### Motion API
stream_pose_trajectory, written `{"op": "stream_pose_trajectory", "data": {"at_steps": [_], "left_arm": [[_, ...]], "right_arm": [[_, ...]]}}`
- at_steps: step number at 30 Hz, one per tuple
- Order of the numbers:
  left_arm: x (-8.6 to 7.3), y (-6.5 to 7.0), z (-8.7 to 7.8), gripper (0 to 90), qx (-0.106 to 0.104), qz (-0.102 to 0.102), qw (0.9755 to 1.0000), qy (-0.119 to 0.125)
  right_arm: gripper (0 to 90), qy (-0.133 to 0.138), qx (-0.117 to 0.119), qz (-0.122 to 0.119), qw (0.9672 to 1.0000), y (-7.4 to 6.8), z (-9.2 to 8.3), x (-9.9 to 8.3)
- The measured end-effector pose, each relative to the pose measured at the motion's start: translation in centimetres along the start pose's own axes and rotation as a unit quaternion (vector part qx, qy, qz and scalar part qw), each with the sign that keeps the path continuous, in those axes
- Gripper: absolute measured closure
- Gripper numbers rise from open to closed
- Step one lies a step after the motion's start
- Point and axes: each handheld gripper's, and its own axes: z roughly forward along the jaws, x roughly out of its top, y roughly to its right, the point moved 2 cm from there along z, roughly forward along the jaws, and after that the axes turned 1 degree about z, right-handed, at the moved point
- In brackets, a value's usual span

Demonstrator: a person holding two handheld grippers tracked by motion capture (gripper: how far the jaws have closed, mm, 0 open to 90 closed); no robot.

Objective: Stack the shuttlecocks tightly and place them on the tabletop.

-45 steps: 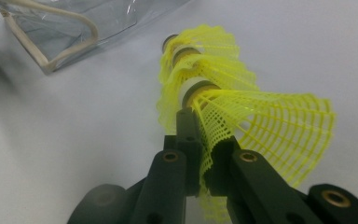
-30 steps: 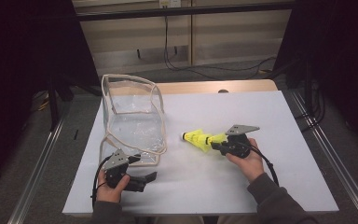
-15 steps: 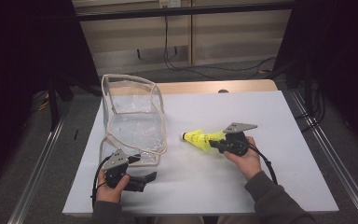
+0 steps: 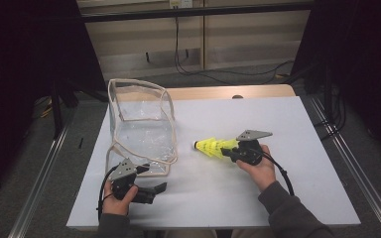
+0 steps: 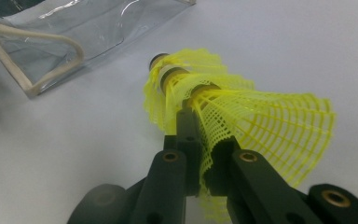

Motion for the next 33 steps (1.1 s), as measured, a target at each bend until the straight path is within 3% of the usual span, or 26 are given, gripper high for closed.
{"op": "stream_pose_trajectory", "data": {"at_steps": [33], "left_arm": [[0.0,0.0,-0.1,4.3,0.001,0.0,1.0,0.002]], "right_arm": [[86.8,-0.006,-0.003,0.002,1.0,-0.7,1.3,0.0]]}}
